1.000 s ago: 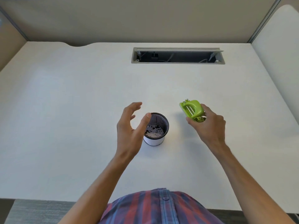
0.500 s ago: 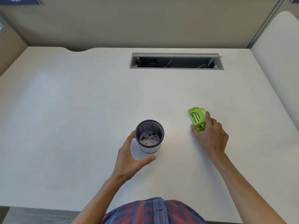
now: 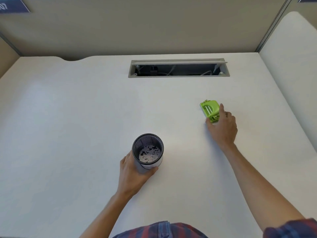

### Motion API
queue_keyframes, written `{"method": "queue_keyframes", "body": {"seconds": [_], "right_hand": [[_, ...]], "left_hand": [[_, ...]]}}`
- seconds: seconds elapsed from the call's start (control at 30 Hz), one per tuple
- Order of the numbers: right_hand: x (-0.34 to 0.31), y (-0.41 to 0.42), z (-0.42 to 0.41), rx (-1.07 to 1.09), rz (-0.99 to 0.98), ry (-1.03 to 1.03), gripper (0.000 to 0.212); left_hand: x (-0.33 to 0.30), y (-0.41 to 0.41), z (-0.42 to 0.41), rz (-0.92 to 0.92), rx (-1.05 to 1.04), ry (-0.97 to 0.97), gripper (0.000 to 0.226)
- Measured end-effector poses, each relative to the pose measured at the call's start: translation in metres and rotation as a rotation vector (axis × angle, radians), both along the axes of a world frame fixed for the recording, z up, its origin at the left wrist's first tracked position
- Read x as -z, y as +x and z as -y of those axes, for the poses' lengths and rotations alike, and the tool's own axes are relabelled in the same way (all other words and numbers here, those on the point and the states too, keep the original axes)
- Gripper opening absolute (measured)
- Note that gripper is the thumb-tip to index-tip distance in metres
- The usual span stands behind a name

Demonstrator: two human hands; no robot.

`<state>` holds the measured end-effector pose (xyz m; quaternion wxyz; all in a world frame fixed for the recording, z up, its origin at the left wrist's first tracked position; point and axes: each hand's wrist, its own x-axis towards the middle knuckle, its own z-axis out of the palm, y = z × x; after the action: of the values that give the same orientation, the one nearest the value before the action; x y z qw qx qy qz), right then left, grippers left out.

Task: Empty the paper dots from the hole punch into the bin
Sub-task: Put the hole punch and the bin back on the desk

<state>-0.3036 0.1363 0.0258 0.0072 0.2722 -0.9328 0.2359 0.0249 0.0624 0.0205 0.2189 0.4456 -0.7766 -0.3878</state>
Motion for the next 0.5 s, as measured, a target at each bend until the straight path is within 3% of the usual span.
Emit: {"method": "queue_keyframes", "body": {"seconds": [0.5], "right_hand": [[0.000, -0.081, 0.059, 0.104, 0.102, -0.018, 0.076]], "left_hand": [[-0.001, -0.011, 0.026, 0.077, 0.022, -0.070, 0.061]]}}
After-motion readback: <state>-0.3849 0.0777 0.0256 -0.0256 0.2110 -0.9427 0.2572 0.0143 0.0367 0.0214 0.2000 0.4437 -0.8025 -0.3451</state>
